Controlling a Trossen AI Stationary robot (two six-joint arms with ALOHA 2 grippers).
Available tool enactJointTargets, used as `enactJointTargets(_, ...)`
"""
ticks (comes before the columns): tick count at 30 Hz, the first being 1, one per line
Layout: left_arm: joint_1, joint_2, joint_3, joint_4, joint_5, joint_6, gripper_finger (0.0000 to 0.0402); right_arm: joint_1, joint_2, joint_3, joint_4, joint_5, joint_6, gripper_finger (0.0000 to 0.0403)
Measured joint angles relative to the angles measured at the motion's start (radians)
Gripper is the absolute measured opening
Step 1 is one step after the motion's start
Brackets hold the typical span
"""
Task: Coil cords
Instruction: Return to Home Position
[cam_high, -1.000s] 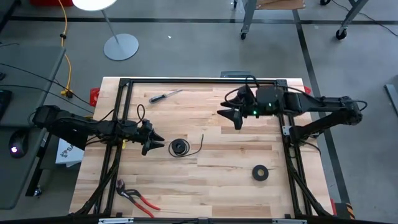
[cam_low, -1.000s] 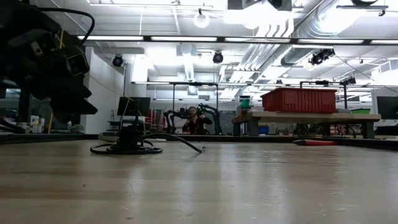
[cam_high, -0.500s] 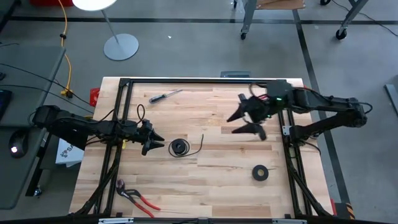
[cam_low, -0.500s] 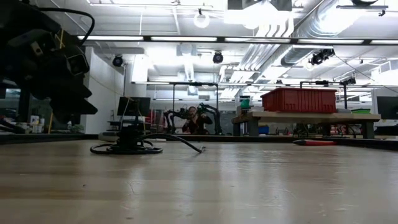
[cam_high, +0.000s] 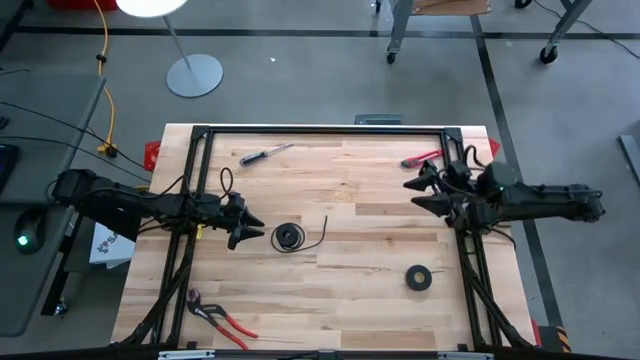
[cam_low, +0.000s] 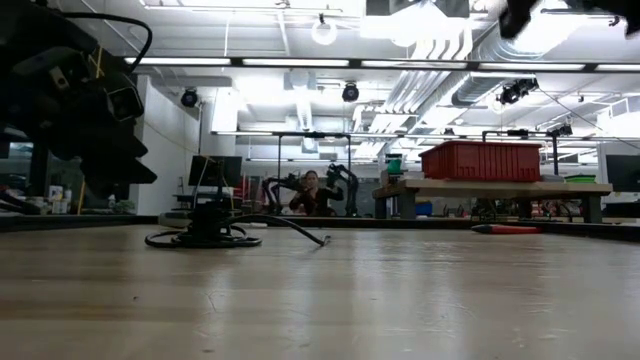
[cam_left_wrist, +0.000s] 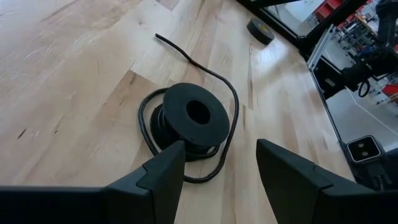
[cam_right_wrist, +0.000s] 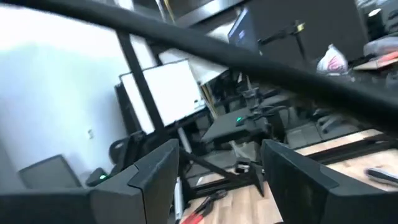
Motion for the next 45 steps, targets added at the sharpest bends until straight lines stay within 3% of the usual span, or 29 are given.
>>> enactJointTargets(8, 0.000, 0.000, 0.000, 0.000, 0.000, 0.000, 0.0193, 0.001, -0.043, -0.295, 0.259, 0.030, 0.033, 0.0220)
enactJointTargets(17, 0.000, 0.000, 0.000, -0.003, 0.001, 0.000, 0.0193, 0.001, -0.046, -0.400, 0.279, 0.059, -0.018, 0.0220)
enactJointTargets(24, 0.000, 0.000, 0.000, -0.004, 0.001, 0.000, 0.0193, 0.001, -0.043, -0.404, 0.157, 0.070, -0.042, 0.0220)
enactJointTargets(31, 0.000, 0.000, 0.000, -0.004, 0.001, 0.000, 0.0193, 0.001, -0.043, -0.404, -0.148, 0.179, -0.115, 0.0220)
enactJointTargets(37, 0.000, 0.000, 0.000, -0.004, 0.001, 0.000, 0.0193, 0.001, -0.047, -0.404, -0.306, 0.178, -0.117, 0.0220)
enactJointTargets(45, 0.000, 0.000, 0.000, -0.003, 0.001, 0.000, 0.0193, 0.001, -0.117, -0.403, -0.324, 0.175, -0.117, 0.0220)
